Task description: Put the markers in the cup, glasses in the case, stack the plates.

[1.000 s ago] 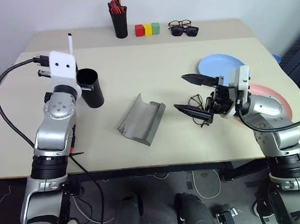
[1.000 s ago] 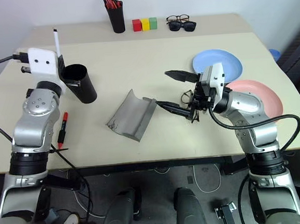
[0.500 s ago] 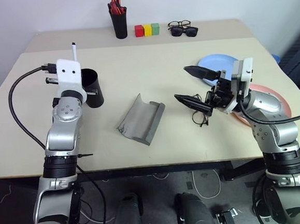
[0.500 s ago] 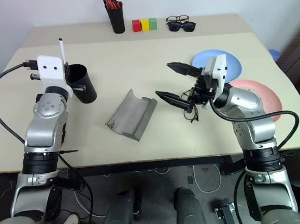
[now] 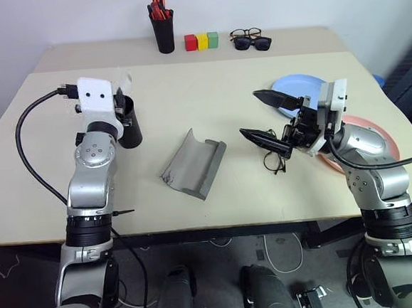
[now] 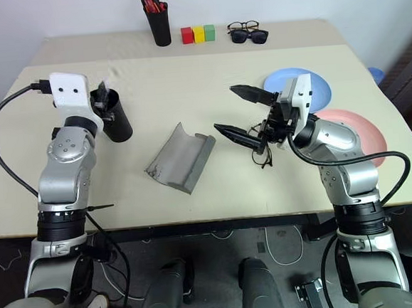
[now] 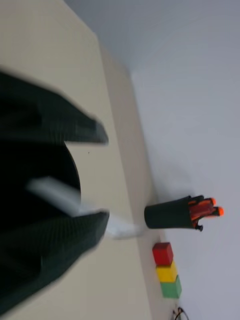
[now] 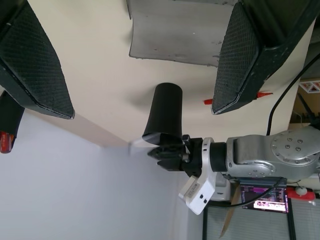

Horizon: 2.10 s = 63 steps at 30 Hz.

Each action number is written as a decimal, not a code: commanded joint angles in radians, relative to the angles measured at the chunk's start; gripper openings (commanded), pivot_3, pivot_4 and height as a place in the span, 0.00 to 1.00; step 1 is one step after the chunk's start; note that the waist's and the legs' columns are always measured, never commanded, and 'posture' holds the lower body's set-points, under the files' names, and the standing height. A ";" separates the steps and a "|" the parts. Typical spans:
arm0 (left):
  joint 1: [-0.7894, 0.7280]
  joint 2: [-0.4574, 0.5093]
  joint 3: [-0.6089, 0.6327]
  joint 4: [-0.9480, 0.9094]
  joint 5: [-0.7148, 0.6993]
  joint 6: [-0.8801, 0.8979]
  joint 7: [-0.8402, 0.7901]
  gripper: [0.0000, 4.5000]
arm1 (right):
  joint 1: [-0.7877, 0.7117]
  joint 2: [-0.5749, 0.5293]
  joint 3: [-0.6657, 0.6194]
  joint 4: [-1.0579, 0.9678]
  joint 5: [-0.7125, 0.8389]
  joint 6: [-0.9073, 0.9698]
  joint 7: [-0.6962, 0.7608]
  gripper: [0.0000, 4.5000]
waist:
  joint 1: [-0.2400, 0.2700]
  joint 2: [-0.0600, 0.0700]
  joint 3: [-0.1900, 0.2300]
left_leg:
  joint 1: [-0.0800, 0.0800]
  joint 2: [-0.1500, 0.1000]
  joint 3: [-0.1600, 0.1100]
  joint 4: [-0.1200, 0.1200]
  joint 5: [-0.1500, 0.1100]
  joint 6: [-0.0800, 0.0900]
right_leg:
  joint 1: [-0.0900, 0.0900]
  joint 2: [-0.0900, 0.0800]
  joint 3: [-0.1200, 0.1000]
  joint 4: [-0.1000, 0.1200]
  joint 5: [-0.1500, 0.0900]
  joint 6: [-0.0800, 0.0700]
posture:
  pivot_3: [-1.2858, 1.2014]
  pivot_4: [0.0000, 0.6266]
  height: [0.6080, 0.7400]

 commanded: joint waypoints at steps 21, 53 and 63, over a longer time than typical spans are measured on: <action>0.017 0.167 0.664 -0.378 -0.398 1.016 -0.078 0.90 | 0.013 0.014 -0.008 0.022 -0.008 -0.023 0.003 1.00 | -0.029 -0.002 0.001 | 0.003 0.001 -0.002 -0.001 0.001 -0.001 | 0.001 0.002 0.000 0.003 0.000 0.001 | 0.52 0.24 1.00; 0.152 0.117 0.360 -0.191 -0.644 1.188 0.321 0.79 | 0.156 -0.107 0.117 -0.038 -0.025 -0.052 0.379 1.00 | -0.018 -0.003 0.001 | 0.011 0.001 -0.003 -0.002 0.003 -0.005 | 0.008 0.001 0.001 0.001 0.000 -0.008 | 0.52 0.24 1.00; 0.193 0.188 0.303 -0.283 -0.880 1.188 0.257 0.31 | 0.158 -0.097 0.105 -0.008 -0.039 -0.088 0.375 1.00 | -0.023 -0.002 0.001 | 0.012 0.001 -0.003 -0.003 0.003 -0.005 | 0.008 0.001 0.001 0.000 0.000 -0.008 | 0.52 0.24 1.00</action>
